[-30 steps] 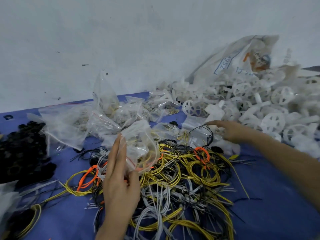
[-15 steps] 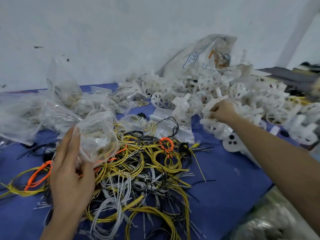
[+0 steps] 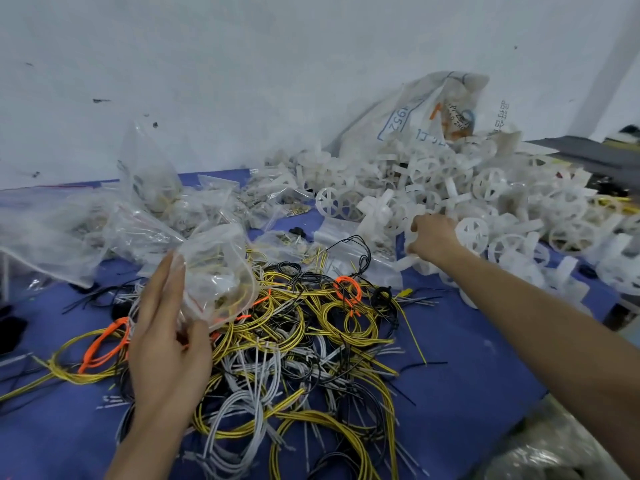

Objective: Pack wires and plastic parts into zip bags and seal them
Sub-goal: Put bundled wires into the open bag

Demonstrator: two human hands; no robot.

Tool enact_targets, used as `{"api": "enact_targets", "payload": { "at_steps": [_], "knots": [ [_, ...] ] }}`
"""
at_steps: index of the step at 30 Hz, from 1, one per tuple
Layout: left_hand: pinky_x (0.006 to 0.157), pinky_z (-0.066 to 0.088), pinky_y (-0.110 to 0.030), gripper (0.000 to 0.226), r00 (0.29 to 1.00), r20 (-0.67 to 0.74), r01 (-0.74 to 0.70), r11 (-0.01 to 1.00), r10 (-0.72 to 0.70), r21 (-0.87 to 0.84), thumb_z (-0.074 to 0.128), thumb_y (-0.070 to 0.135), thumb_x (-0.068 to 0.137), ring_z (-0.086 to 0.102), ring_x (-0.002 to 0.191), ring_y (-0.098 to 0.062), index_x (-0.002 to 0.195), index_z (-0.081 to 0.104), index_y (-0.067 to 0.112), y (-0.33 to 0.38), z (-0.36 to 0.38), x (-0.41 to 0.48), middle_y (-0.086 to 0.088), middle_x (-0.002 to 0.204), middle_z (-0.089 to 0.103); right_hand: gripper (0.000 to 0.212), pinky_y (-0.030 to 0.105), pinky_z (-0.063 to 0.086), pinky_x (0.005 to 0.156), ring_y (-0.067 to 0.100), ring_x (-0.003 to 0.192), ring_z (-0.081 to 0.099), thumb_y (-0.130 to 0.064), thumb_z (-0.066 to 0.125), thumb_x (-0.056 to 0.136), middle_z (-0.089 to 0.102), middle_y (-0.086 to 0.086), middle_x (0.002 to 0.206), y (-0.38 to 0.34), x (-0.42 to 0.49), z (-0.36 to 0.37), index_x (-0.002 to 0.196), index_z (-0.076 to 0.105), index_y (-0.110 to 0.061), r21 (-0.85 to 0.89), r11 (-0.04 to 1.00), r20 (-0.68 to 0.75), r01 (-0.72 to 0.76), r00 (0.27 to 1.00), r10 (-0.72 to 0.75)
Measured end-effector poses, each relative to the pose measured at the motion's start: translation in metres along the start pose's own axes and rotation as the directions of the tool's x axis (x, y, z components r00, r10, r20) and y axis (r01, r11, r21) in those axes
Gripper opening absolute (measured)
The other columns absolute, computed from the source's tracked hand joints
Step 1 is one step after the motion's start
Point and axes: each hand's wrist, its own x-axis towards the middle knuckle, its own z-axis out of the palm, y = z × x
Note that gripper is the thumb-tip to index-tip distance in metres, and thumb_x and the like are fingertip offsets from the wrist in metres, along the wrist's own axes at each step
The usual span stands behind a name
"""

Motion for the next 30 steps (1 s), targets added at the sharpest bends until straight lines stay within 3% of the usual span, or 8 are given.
{"api": "enact_targets", "payload": {
  "at_steps": [7, 12, 14, 16, 20, 23, 26, 30],
  "knots": [
    [0.073, 0.026, 0.012, 0.076, 1.000, 0.000, -0.004, 1.000, 0.004, -0.003, 0.050, -0.021, 0.078, 0.022, 0.114, 0.035, 0.143, 0.041, 0.017, 0.002, 0.000, -0.001, 0.041, 0.139, 0.021, 0.037, 0.032, 0.045, 0.080, 0.032, 0.116, 0.047, -0.004, 0.057, 0.088, 0.045, 0.021, 0.131, -0.011, -0.013, -0.009, 0.124, 0.049, -0.004, 0.027, 1.000, 0.068, 0.013, 0.998, -0.015],
    [0.071, 0.033, 0.007, 0.081, 1.000, 0.004, -0.025, 1.000, 0.025, -0.009, 0.051, -0.021, 0.078, 0.026, 0.116, 0.032, 0.144, 0.039, 0.025, 0.002, -0.001, -0.001, 0.047, 0.139, 0.021, 0.035, 0.022, 0.044, 0.066, 0.027, 0.089, 0.062, -0.006, 0.066, 0.081, 0.061, 0.014, 0.115, -0.033, -0.037, -0.060, 0.115, 0.061, -0.015, 0.250, 0.954, -0.152, 0.164, 0.980, -0.128],
    [0.068, 0.036, 0.002, 0.077, 0.998, 0.001, -0.060, 0.998, 0.060, 0.006, 0.050, -0.020, 0.078, 0.026, 0.119, 0.030, 0.143, 0.041, 0.020, 0.004, -0.002, 0.000, 0.041, 0.143, 0.023, 0.026, 0.013, 0.043, 0.051, 0.019, 0.069, 0.061, -0.011, 0.071, 0.078, 0.065, 0.008, 0.103, -0.047, -0.055, -0.092, 0.101, 0.067, -0.023, 0.474, 0.830, -0.234, 0.293, 0.951, -0.201],
    [0.066, 0.038, -0.002, 0.070, 0.995, 0.001, -0.097, 0.995, 0.097, 0.022, 0.046, -0.012, 0.079, 0.026, 0.122, 0.028, 0.143, 0.042, 0.015, 0.008, -0.004, 0.001, 0.027, 0.148, 0.030, 0.021, 0.015, 0.047, 0.048, 0.020, 0.067, 0.063, -0.010, 0.073, 0.078, 0.071, 0.005, 0.091, -0.063, -0.080, -0.119, 0.088, 0.070, -0.028, 0.755, 0.555, -0.219, 0.350, 0.932, -0.290],
    [0.077, 0.030, 0.005, 0.071, 0.990, 0.024, -0.138, 0.989, 0.137, 0.053, 0.047, -0.009, 0.074, 0.020, 0.126, 0.027, 0.142, 0.042, 0.009, 0.011, -0.005, 0.002, 0.008, 0.148, 0.034, 0.028, 0.043, 0.057, 0.073, 0.026, 0.092, 0.069, -0.003, 0.070, 0.071, 0.072, 0.009, 0.102, -0.105, -0.135, -0.122, 0.096, 0.071, -0.017, 0.987, 0.026, -0.104, 0.156, 0.766, -0.635],
    [0.078, 0.031, 0.001, 0.064, 0.987, 0.021, -0.162, 0.984, 0.161, 0.066, 0.052, 0.003, 0.082, 0.017, 0.125, 0.029, 0.143, 0.040, 0.016, 0.009, -0.004, 0.003, 0.012, 0.148, 0.033, 0.029, 0.033, 0.055, 0.085, 0.019, 0.098, 0.067, -0.002, 0.070, 0.072, 0.071, 0.005, 0.102, -0.138, -0.173, -0.094, 0.098, 0.070, -0.014, 0.981, -0.031, -0.146, 0.192, 0.620, -0.771],
    [0.095, 0.023, 0.005, 0.062, 0.994, 0.000, -0.111, 0.993, 0.112, 0.039, 0.052, 0.027, 0.087, 0.021, 0.132, 0.021, 0.145, 0.032, 0.034, 0.005, -0.005, 0.004, 0.027, 0.150, 0.026, 0.026, 0.033, 0.053, 0.090, 0.014, 0.104, 0.064, 0.003, 0.065, 0.083, 0.069, -0.001, 0.106, -0.156, -0.184, -0.069, 0.102, 0.070, -0.015, 0.961, 0.008, -0.166, 0.276, 0.601, -0.782],
    [0.096, 0.022, 0.005, 0.072, 0.991, -0.024, -0.128, 0.988, 0.130, 0.085, 0.057, -0.011, 0.080, 0.023, 0.134, 0.016, 0.144, 0.041, 0.020, -0.003, -0.003, 0.003, 0.017, 0.151, 0.031, 0.027, 0.037, 0.054, 0.086, 0.020, 0.102, 0.064, 0.005, 0.061, 0.085, 0.068, 0.004, 0.105, -0.162, -0.177, -0.058, 0.097, 0.069, -0.018, 0.982, -0.070, -0.169, 0.173, 0.665, -0.727]
  ]
}}
